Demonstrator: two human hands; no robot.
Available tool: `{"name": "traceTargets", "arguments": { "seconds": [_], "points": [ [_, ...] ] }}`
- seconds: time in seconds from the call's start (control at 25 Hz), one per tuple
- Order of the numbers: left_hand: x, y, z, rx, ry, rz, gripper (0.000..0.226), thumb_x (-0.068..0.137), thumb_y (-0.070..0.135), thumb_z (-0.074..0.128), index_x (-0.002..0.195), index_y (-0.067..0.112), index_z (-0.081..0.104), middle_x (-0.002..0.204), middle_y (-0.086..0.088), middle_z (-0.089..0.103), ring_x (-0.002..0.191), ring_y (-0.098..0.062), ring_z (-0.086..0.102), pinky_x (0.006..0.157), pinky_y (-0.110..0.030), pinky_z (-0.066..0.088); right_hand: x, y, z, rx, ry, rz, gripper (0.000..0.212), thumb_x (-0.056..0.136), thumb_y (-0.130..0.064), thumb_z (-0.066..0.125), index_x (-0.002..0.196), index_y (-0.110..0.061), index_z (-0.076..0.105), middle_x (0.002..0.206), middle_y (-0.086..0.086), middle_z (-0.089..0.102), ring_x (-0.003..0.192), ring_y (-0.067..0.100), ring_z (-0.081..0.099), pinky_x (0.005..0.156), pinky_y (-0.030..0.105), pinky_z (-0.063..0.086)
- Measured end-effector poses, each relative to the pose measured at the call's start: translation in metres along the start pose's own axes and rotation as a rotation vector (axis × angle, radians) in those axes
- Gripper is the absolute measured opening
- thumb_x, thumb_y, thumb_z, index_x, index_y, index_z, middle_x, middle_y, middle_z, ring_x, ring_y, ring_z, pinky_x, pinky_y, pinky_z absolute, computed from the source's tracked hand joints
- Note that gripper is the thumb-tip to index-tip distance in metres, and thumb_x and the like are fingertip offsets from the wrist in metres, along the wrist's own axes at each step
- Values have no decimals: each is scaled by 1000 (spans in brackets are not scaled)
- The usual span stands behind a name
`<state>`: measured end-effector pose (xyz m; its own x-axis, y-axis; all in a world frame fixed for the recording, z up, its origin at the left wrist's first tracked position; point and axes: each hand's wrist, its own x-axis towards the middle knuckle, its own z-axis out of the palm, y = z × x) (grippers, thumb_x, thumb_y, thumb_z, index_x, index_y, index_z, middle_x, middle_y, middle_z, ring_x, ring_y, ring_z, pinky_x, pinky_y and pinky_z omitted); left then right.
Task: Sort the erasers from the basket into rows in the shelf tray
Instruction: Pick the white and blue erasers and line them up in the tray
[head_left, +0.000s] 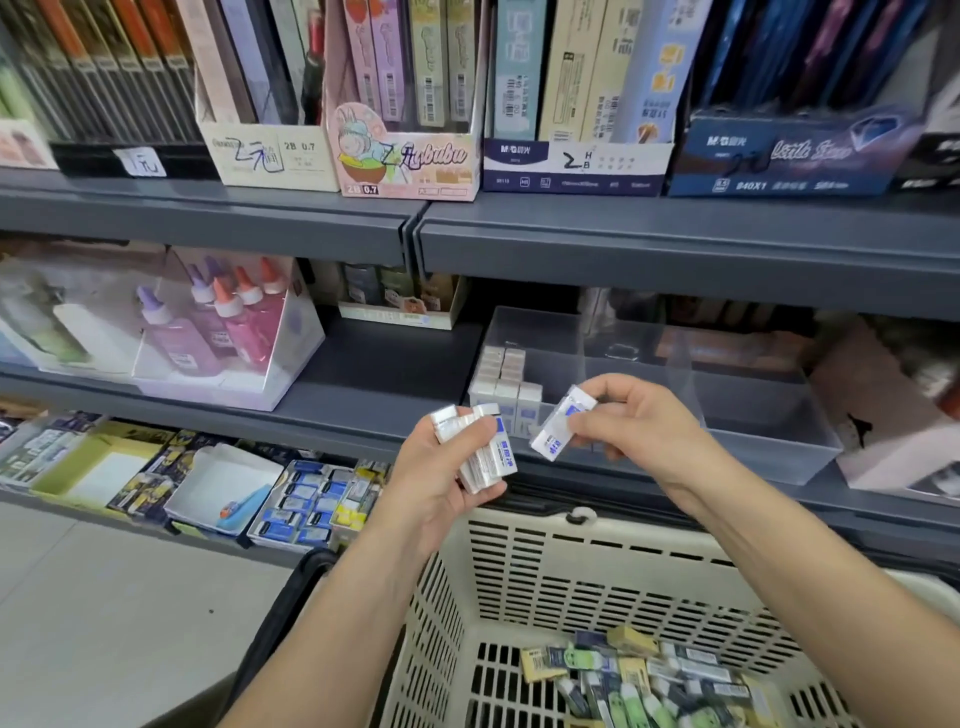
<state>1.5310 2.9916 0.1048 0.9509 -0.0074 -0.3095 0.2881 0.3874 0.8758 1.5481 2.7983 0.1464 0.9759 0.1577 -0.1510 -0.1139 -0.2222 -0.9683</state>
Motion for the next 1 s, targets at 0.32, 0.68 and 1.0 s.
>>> {"name": "traceTargets", "arguments": {
  "seconds": [0.32, 0.68, 1.0],
  "points": [
    [16, 2, -1, 106, -52, 86, 25, 75, 20, 75, 94, 24, 59, 78, 3, 72, 69, -13, 69, 58, -30, 54, 36, -4, -8, -17, 92, -78, 19, 88, -5, 58, 101, -17, 64, 70, -2, 71, 58, 5, 66, 46, 13, 46],
    [24, 1, -5, 77, -59, 145, 25, 69, 25, 76, 89, 27, 61, 81, 1, 72, 71, -14, 69, 56, -28, 53, 74, -35, -17, -968, 195, -103, 7, 84, -45, 59, 87, -38, 57, 93, -11, 63, 86, 15, 59, 80, 30, 48],
    [30, 0, -8, 53, -47, 103, 24, 74, 22, 75, 92, 23, 59, 78, 0, 72, 69, -14, 69, 56, -29, 54, 94, -19, 14, -1044, -37, -80, 11, 88, -21, 58, 84, -19, 69, 100, -6, 69, 85, 14, 59, 76, 24, 42]
  ]
}}
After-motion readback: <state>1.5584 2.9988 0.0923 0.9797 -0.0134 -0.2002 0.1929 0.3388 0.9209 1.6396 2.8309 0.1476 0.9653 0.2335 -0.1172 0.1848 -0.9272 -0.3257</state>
